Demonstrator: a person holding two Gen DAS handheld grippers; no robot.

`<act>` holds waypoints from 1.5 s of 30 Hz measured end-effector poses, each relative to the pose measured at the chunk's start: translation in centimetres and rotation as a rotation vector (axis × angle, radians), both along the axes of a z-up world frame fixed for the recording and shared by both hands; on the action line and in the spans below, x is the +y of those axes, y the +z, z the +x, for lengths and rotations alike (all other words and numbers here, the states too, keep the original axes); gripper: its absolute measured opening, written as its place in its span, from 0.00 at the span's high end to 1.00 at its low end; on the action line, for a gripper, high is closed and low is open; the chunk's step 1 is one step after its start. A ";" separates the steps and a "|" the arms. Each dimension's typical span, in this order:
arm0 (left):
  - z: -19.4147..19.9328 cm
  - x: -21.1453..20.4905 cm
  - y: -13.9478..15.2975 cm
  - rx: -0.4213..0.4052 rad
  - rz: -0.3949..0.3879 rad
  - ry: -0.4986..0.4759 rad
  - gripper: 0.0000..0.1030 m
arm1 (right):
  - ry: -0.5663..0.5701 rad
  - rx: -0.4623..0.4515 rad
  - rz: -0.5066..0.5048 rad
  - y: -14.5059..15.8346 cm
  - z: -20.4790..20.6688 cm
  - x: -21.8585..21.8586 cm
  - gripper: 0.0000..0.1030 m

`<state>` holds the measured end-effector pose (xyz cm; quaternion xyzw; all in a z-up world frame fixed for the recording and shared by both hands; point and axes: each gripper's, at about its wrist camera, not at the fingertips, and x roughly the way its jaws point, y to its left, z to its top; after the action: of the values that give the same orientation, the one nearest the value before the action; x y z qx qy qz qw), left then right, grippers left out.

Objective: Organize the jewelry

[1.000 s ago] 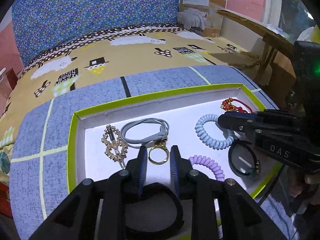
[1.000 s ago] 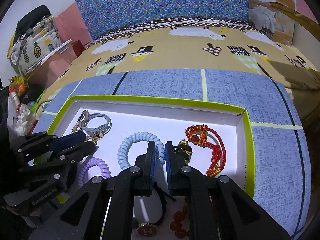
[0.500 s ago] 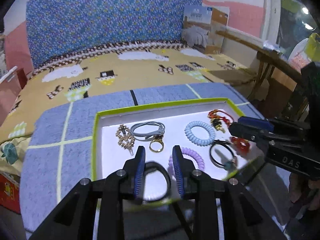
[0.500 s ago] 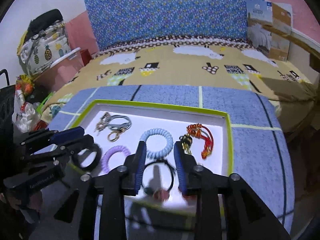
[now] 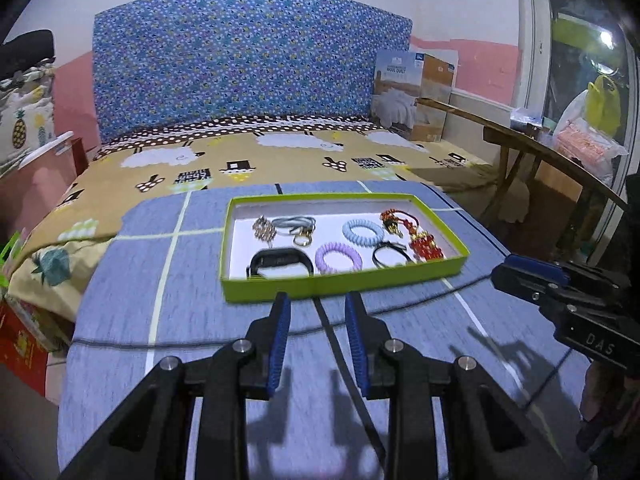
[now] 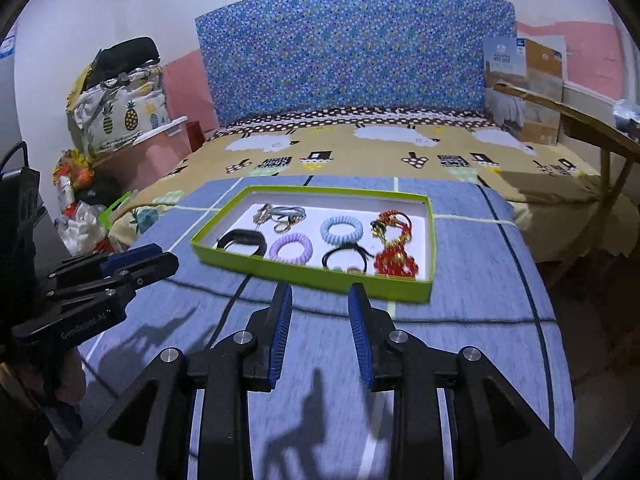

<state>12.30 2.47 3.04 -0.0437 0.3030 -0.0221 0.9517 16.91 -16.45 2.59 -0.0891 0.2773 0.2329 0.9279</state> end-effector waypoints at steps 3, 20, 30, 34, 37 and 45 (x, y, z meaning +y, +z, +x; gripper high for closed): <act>-2.0 -0.5 -0.2 -0.016 0.014 0.009 0.71 | 0.001 -0.022 0.002 -0.3 -2.2 -0.4 0.71; -9.1 -1.5 -1.3 -0.073 0.047 0.033 0.71 | -0.048 -0.084 -0.006 -3.0 -9.5 -2.4 0.70; -9.6 -1.4 -1.5 -0.078 0.047 0.036 0.71 | -0.067 -0.098 -0.021 -3.2 -10.3 -2.9 0.70; -9.6 -1.6 -1.4 -0.076 0.048 0.034 0.71 | -0.066 -0.100 -0.023 -3.2 -10.4 -2.9 0.70; -9.6 -1.7 -1.5 -0.073 0.046 0.033 0.71 | -0.064 -0.099 -0.024 -3.2 -10.4 -2.8 0.70; -9.6 -2.0 -1.7 -0.066 0.054 0.031 0.71 | -0.063 -0.096 -0.025 -3.2 -10.5 -2.8 0.70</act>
<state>2.73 0.47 1.36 -0.0220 0.2712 -0.0004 0.9623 6.46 -19.22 -0.60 -0.1033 0.2379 0.1956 0.9458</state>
